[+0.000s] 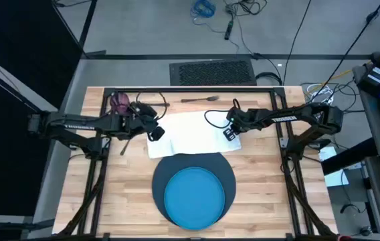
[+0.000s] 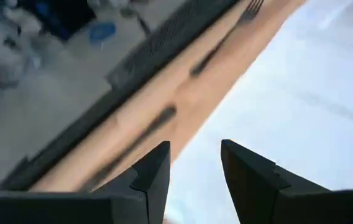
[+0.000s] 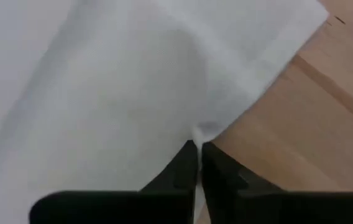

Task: Set table place
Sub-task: Fold the white table napkin

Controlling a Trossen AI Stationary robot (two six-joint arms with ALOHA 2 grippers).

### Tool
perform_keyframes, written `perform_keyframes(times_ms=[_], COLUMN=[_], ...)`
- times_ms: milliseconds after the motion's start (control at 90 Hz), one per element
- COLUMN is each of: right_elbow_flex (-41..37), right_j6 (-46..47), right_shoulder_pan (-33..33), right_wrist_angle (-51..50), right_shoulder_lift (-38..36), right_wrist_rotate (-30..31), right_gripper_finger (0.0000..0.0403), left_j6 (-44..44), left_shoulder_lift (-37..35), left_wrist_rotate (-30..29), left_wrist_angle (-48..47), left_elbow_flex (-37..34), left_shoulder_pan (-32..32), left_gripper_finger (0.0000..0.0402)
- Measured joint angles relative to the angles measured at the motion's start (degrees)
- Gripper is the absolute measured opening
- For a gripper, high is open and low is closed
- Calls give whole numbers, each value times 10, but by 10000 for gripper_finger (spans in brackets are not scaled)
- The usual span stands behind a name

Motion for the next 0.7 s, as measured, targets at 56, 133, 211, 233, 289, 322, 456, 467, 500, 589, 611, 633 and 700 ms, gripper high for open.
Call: perform_keyframes(times_ms=[56, 133, 211, 233, 289, 322, 456, 467, 500, 589, 611, 633, 700], right_elbow_flex=[0, 0, 0, 0, 0, 0, -1, -1, -2, -3, -3, -2, -2], right_j6=[-2, -6, -11, -13, -15, -16, -24, -24, -26, -28, -28, -28, -26], right_shoulder_pan=[0, 0, 0, 0, 0, 0, -1, -1, -1, 0, 0, 0, 0], right_wrist_angle=[0, 0, 0, 0, 0, 0, -3, -4, -9, -8, -7, -7, -10], right_shoulder_lift=[0, 0, 0, 0, 0, 0, -8, -10, -15, -35, -40, -45, -55], right_wrist_rotate=[0, 2, 2, 2, 3, 2, 0, 0, -4, -5, -5, -5, -4], right_gripper_finger=[1, 1, 1, 1, 0, 0, 0, 0, 0, 0, 0, 0, 0], left_j6=[-31, -55, -68, -73, -84, -94, -102, -102, -102, -103, -106, -111, -124], left_shoulder_lift=[0, 0, 0, 0, 0, 0, 0, 1, 1, 0, 0, 1, 7], left_wrist_rotate=[18, 55, 88, 97, 105, 109, 114, 115, 116, 126, 129, 130, 132], left_wrist_angle=[-24, -25, -10, -5, 5, 13, 49, 54, 70, 96, 99, 105, 124], left_elbow_flex=[-9, -24, -48, -56, -77, -89, -131, -134, -141, -159, -163, -169, -185], left_shoulder_pan=[3, 3, 2, 2, 2, 2, 3, 3, 3, 3, 3, 3, 3], left_gripper_finger=[130, 130, 130, 130, 130, 130, 130, 130, 130, 130, 130, 130, 130])
